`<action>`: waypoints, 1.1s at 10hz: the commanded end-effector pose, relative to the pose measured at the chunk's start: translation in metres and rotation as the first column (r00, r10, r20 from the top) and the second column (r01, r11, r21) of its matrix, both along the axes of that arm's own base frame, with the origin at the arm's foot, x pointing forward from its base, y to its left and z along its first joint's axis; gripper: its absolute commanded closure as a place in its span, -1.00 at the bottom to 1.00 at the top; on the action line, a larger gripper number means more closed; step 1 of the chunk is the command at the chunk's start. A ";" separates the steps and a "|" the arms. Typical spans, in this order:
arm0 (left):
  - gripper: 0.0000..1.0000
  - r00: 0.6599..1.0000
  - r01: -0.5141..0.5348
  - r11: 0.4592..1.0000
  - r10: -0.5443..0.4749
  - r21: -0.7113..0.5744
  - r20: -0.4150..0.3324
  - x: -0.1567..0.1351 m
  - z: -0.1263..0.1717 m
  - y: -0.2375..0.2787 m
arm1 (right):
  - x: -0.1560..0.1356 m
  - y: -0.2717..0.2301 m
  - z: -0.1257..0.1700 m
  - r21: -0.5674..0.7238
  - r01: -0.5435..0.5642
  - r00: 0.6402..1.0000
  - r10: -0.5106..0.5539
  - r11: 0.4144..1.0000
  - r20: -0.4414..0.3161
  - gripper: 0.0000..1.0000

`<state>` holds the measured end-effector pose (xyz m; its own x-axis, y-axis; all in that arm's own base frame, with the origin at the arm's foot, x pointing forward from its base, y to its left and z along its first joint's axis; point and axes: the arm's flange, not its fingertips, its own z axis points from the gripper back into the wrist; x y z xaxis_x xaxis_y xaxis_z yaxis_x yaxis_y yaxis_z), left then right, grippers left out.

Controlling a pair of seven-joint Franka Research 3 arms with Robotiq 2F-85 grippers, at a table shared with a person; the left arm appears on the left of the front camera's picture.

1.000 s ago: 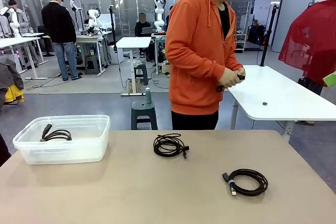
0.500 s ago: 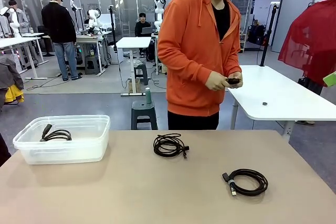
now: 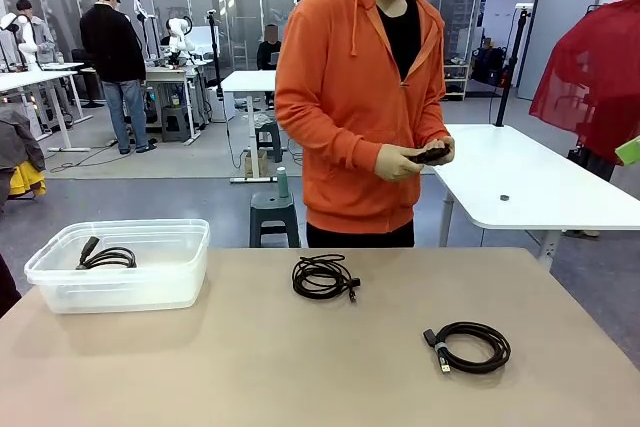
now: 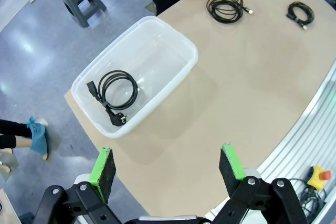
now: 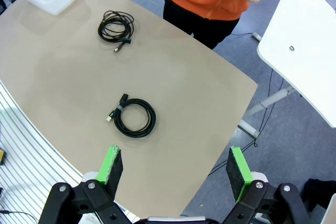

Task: Organize and store the cables.
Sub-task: Place the Power Cable into the Organizing box.

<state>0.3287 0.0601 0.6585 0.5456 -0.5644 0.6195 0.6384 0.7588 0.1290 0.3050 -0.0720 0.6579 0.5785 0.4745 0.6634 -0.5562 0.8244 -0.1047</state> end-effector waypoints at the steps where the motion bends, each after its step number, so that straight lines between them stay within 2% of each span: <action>1: -1.00 1.000 0.006 1.000 -0.006 -0.001 0.003 -0.001 0.001 -0.002 | 0.001 -0.001 0.001 0.003 0.002 1.000 -0.002 1.000 -0.002 -1.00; 11: -1.00 1.000 0.006 1.000 -0.006 -0.001 0.003 -0.001 0.001 -0.002 | 0.001 -0.001 0.001 0.003 0.002 1.000 -0.002 1.000 -0.002 -1.00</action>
